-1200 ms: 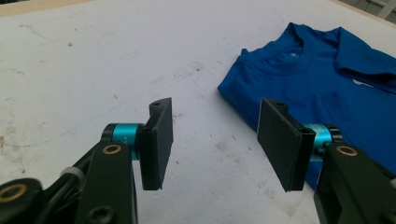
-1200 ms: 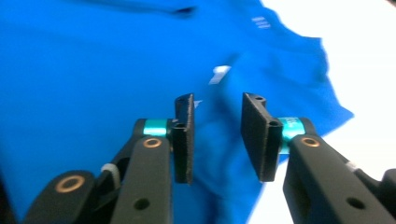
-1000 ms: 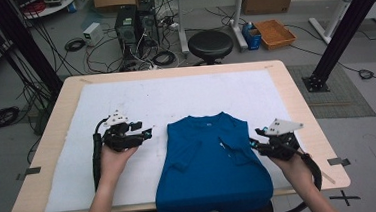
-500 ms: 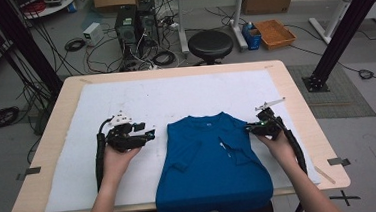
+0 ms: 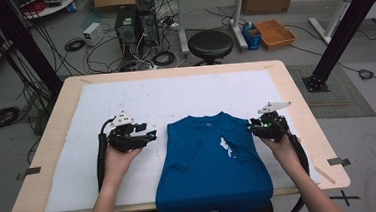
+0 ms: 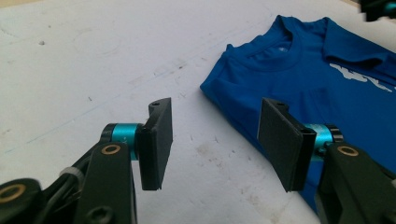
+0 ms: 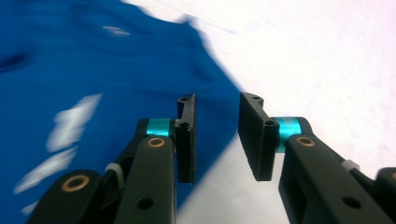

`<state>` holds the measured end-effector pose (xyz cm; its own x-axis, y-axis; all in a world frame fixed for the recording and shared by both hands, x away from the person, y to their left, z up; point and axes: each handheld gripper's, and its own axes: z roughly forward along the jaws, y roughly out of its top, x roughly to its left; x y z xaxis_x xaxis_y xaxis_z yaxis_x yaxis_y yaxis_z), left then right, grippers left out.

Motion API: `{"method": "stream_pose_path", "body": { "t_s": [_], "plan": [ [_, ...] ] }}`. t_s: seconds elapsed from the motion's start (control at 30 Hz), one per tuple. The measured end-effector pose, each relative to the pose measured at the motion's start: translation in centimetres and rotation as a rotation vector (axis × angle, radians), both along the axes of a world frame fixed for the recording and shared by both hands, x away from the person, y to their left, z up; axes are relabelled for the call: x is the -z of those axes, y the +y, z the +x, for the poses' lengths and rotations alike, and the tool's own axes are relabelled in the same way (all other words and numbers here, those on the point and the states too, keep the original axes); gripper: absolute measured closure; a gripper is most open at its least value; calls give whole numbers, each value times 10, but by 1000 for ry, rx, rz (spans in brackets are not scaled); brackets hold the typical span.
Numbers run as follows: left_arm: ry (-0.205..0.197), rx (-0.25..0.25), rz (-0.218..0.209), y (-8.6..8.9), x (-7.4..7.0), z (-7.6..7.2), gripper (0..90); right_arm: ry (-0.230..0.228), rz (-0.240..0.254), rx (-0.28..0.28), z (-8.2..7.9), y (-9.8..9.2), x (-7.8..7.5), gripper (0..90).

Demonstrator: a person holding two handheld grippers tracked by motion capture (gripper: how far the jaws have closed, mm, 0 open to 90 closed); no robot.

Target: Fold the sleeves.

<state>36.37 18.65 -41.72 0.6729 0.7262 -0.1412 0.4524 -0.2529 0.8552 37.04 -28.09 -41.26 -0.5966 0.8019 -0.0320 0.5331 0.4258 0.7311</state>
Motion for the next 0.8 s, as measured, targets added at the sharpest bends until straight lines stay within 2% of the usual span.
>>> {"method": "stream_pose_path", "body": {
  "t_s": [0.1, 0.17, 0.23, 0.37, 0.47, 0.5, 0.6, 0.8],
  "plan": [
    [-1, -4, -1, 1, 0, 0, 453, -15, 39, -100, -37, 9, -6, 730],
    [2, -5, -2, 0, 1, 0, 453, -9, 19, -156, -57, 18, -3, 735],
    [-1, 0, 3, -1, 0, 0, 453, 15, 0, -175, -67, 24, 3, 734],
    [-4, 6, 3, -2, 0, -1, 453, 79, 12, -167, -65, 27, 15, 709],
    [1, 3, 5, -1, 0, -1, 453, 103, -26, -175, -63, 32, 22, 727],
    [0, 0, 1, -1, 0, -1, 453, 101, -51, -178, -63, 34, 25, 758],
    [1, 0, 1, 0, 0, -1, 453, 88, -52, -182, -63, 33, 23, 848],
    [2, 0, 2, 0, 1, -1, 453, 30, -40, -196, -74, 32, 15, 860]
  ]
}}
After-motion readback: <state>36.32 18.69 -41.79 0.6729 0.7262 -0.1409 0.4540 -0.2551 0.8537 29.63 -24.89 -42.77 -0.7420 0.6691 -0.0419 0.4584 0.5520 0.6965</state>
